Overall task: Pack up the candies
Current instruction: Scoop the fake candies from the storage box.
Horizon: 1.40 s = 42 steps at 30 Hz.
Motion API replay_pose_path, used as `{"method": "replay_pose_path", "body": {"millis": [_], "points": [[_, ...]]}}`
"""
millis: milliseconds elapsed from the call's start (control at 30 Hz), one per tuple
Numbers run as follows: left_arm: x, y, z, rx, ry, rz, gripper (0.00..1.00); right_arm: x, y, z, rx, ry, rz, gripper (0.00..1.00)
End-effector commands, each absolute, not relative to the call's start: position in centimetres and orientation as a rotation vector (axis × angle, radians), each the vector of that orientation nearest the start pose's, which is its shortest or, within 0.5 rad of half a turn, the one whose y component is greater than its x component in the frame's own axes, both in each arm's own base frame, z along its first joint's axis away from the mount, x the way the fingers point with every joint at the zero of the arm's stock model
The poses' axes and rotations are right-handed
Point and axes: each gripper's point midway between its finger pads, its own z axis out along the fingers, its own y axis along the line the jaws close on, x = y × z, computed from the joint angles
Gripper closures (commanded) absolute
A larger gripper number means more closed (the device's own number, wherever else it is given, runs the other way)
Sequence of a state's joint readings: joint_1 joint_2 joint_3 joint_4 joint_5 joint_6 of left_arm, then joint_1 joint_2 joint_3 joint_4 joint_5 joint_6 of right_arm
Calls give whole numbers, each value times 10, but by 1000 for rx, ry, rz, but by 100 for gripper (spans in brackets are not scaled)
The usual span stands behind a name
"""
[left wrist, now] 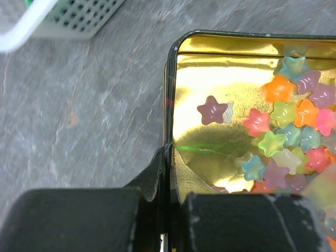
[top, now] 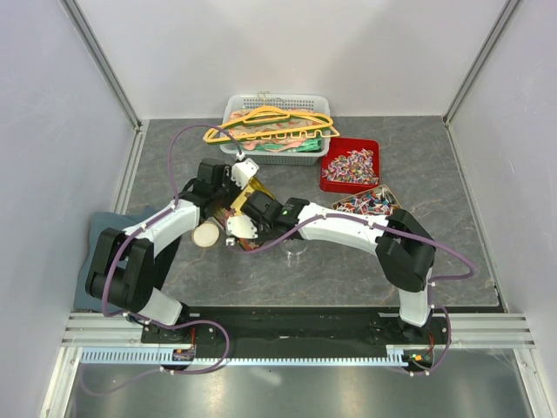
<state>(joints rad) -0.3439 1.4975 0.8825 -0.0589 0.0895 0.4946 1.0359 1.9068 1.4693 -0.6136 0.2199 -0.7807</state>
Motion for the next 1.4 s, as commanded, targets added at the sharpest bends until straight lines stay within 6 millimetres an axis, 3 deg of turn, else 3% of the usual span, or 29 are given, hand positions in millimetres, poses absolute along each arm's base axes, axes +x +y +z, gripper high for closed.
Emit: {"method": "replay_pose_path", "body": {"millis": [0, 233, 467, 600, 900, 1100, 1367], "points": [[401, -134, 137, 769, 2004, -4, 98, 283, 377, 103, -1889, 1672, -147, 100], [388, -129, 132, 749, 2032, -6, 98, 281, 387, 101, -1757, 1758, -57, 100], [380, -131, 127, 734, 2048, -46, 98, 283, 386, 113, -1614, 1831, 140, 100], [377, -130, 128, 732, 2047, -51, 98, 287, 374, 117, -1564, 1886, 261, 100], [377, -125, 123, 699, 2055, -44, 98, 270, 351, 133, -1583, 1839, 427, 100], [380, -112, 121, 644, 2068, -47, 98, 258, 336, 143, -1639, 1812, 432, 100], [381, -102, 119, 599, 2076, -73, 98, 242, 293, 154, -1677, 1829, 394, 100]]}}
